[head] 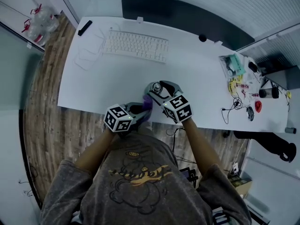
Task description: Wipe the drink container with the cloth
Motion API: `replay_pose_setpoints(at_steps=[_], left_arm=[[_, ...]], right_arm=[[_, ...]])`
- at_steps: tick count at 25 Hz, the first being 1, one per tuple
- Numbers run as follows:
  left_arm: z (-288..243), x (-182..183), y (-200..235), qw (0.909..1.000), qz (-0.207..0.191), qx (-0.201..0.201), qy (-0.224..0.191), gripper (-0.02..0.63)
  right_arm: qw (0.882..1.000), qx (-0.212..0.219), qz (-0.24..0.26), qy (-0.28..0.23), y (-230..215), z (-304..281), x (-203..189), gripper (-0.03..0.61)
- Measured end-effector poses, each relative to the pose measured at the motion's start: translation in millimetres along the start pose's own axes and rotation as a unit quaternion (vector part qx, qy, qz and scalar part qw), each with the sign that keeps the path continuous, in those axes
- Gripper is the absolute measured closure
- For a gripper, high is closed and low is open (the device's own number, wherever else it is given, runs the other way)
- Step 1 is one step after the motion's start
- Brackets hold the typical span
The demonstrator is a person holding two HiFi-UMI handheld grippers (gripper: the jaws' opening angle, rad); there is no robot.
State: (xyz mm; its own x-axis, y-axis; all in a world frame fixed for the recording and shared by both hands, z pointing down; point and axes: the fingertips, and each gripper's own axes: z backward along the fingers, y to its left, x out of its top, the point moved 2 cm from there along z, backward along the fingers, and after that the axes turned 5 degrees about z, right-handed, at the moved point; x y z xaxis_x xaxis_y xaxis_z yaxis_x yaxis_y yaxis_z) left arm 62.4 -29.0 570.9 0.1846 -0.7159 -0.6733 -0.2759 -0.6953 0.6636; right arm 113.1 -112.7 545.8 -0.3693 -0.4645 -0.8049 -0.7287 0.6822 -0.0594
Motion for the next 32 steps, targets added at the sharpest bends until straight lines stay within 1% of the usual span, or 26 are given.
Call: replay_pose_setpoints(at_steps=[3,5,7,11,16,23,25,27,30,32], left_arm=[[30,9,4,0.9997,-0.005,0.019,-0.018,0.565],[48,20,7,0.9987,-0.009,0.034,-0.037,0.565],[62,34,10,0.9969,-0.015,0.048,-0.060,0.565],[81,67,9,0.9911,-0.023,0.066,-0.113,0.565],[89,98,2,0.9853,-0.036,0.068,-0.153,0.565],[92,135,-10,0.9790,-0.057,0.060,-0.186,0.565],[94,147,-15,0.9764,-0.062,0.064,-0.197,0.565],[98,159,-21,0.9730,-0.070,0.073,-0.207,0.564],[104,175,-31,0.9678,-0.093,0.081,-0.220,0.563],[106,182,-35,0.9642,-0.110,0.087,-0.225,0.565]], right_arm=[[1.000,0.003,0.009,0.002,8,0,0,0.310],[1.000,0.004,0.013,0.002,12,0,-3,0.308],[1.000,0.001,0.014,-0.002,15,0,-4,0.307],[1.000,-0.002,-0.007,-0.020,18,4,-3,0.304],[0.999,-0.014,-0.010,-0.034,17,10,5,0.299],[0.997,-0.022,-0.016,-0.076,16,32,34,0.299],[0.995,-0.028,-0.019,-0.095,16,43,44,0.299],[0.991,-0.038,-0.029,-0.125,15,57,56,0.301],[0.978,-0.051,-0.069,-0.192,12,83,75,0.325],[0.968,-0.063,-0.086,-0.225,11,99,85,0.327]])
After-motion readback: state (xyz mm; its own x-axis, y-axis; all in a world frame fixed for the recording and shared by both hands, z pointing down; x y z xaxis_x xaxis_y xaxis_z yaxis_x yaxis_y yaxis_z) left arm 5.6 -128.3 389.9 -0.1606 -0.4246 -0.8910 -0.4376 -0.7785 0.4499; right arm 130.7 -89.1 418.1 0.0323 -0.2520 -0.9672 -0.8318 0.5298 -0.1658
